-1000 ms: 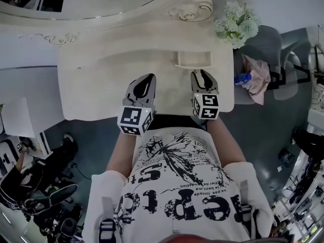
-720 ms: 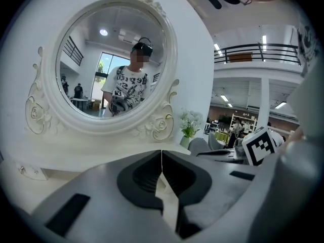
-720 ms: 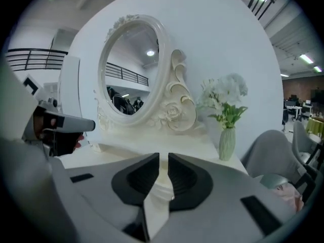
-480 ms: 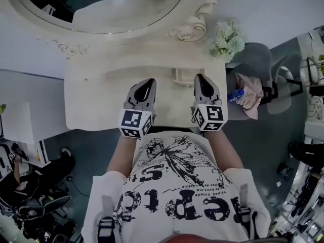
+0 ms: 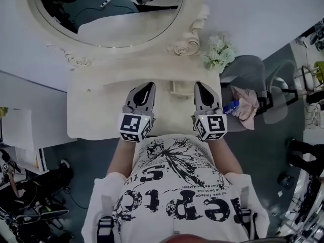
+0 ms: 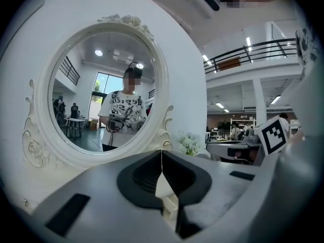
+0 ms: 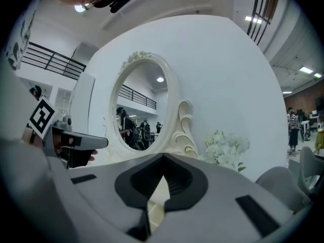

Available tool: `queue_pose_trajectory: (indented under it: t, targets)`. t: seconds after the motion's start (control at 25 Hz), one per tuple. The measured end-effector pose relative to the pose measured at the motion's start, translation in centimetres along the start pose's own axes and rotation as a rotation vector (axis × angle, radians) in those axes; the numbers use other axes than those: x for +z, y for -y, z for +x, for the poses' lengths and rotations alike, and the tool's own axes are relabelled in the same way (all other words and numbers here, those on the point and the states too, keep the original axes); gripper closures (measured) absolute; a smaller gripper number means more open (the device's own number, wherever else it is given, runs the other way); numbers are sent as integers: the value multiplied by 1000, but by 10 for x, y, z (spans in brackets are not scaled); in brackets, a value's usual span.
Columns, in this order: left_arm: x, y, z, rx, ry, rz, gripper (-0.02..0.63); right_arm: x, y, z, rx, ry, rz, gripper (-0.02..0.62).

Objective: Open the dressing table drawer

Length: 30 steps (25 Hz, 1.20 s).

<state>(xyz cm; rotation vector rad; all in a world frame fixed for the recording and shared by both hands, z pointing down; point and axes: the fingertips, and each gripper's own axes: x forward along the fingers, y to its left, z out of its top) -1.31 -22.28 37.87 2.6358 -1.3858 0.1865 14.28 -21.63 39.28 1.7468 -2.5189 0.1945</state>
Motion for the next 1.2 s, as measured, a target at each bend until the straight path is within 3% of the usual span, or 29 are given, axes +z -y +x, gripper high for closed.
queue_pose_trajectory:
  t: [0.16,0.48,1.2]
  targets:
    - [6,6,1,-12,11,34,586,4,0,-1,15,6,-19,578]
    - [2,6,0,-7,1,24,586,1,-3,2,34,-5,-16,578]
    - [4,0,-2,-14,0,50,586,4,-6,9,7,14,-46,578]
